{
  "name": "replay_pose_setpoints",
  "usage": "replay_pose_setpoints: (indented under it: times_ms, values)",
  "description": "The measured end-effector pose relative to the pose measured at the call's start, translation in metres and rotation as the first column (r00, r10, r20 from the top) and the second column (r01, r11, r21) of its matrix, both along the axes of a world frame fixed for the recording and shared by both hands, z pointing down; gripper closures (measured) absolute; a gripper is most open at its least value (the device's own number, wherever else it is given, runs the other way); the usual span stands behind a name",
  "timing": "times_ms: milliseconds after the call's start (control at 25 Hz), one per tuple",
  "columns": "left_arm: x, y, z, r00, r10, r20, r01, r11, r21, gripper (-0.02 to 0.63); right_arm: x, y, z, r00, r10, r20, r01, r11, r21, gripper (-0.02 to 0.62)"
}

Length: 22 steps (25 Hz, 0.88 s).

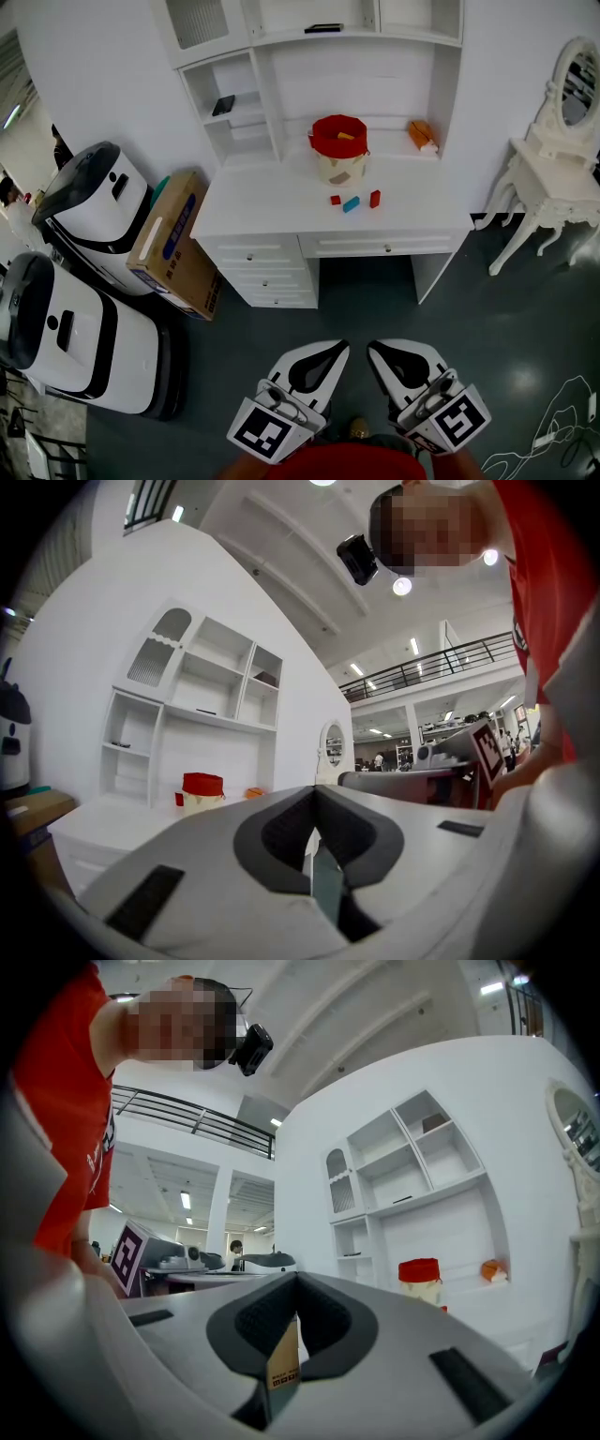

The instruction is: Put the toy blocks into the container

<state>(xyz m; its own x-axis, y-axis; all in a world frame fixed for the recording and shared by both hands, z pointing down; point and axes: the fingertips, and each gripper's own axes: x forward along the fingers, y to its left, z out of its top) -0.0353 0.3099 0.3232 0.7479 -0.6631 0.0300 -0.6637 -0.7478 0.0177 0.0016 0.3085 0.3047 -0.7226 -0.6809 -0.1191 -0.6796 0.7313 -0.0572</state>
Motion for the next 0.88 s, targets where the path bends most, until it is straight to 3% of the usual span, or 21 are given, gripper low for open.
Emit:
replay_pose_setpoints:
  times_ms: [560,880]
  values:
    - [0.033,-0.028,-0.005,0.998,-0.059,0.03,0.059,0.998,0.018,0.592,0.038,-0.028,-0.004,0.999,-0.038,0.001,0.038,0.999,0.032,0.584]
    - [0.031,-0.069,-0.002,0.998,-0.062,0.027,0.061,0.998,0.031,0.591,0.035,-0.066,0.0,0.999,-0.035,-0.014,0.036,0.999,0.036,0.584]
